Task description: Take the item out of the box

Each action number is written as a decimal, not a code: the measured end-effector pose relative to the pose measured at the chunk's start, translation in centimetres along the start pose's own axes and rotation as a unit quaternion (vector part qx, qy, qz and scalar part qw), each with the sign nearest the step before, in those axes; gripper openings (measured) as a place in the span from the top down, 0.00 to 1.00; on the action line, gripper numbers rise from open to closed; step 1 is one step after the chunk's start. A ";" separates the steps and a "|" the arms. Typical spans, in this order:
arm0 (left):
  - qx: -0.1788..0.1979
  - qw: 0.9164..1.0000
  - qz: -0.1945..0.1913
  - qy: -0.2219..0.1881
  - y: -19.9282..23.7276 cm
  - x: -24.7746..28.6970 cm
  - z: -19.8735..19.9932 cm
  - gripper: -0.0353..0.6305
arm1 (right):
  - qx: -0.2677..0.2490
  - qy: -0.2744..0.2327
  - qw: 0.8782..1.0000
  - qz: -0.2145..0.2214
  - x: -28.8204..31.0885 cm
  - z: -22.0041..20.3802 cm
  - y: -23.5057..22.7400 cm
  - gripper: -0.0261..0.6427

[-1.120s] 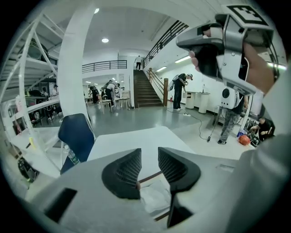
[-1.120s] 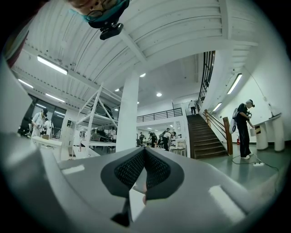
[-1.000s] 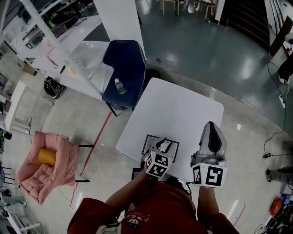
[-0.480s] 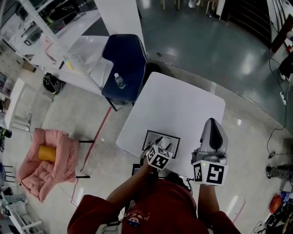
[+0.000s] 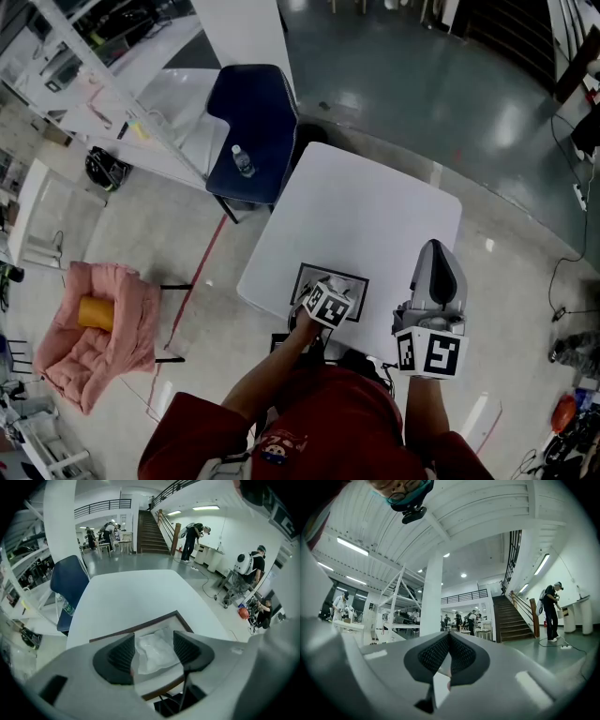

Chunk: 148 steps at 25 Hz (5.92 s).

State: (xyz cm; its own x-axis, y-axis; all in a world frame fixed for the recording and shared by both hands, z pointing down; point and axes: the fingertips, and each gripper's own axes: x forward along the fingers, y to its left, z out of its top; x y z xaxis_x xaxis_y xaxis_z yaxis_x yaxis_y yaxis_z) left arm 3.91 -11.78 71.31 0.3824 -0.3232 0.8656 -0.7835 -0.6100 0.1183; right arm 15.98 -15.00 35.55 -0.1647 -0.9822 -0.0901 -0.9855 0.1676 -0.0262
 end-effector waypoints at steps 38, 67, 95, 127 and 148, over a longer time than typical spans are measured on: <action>-0.043 0.988 -0.032 0.142 0.4 7.6 -4.1 0.46 | -0.004 0.022 1.000 -0.007 0.6 -1.1 -1.1 0.96; -0.008 0.987 -0.017 0.161 1.2 7.8 -4.6 0.76 | -0.007 0.025 1.000 -0.010 1.1 -1.3 -1.2 0.96; -0.047 0.991 -0.015 0.121 1.5 5.4 -3.1 0.86 | 0.006 0.017 1.000 0.001 1.4 -1.5 -0.7 0.96; -0.042 0.999 -0.014 0.023 1.1 -1.9 0.4 0.88 | 0.005 0.010 1.000 0.025 1.4 -1.5 0.7 0.96; 0.011 0.993 0.053 -0.104 1.3 -8.6 5.6 0.89 | 0.000 0.010 1.000 0.027 1.5 -1.3 1.6 0.96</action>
State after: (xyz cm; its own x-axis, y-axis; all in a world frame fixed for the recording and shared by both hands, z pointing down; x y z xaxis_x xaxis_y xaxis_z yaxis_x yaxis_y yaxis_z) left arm 2.32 -13.88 61.29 0.3927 -0.5274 0.7534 -0.8152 -0.5789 0.0197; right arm 14.13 -16.30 36.69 -0.2186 -0.9732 -0.0709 -0.9751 0.2206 -0.0216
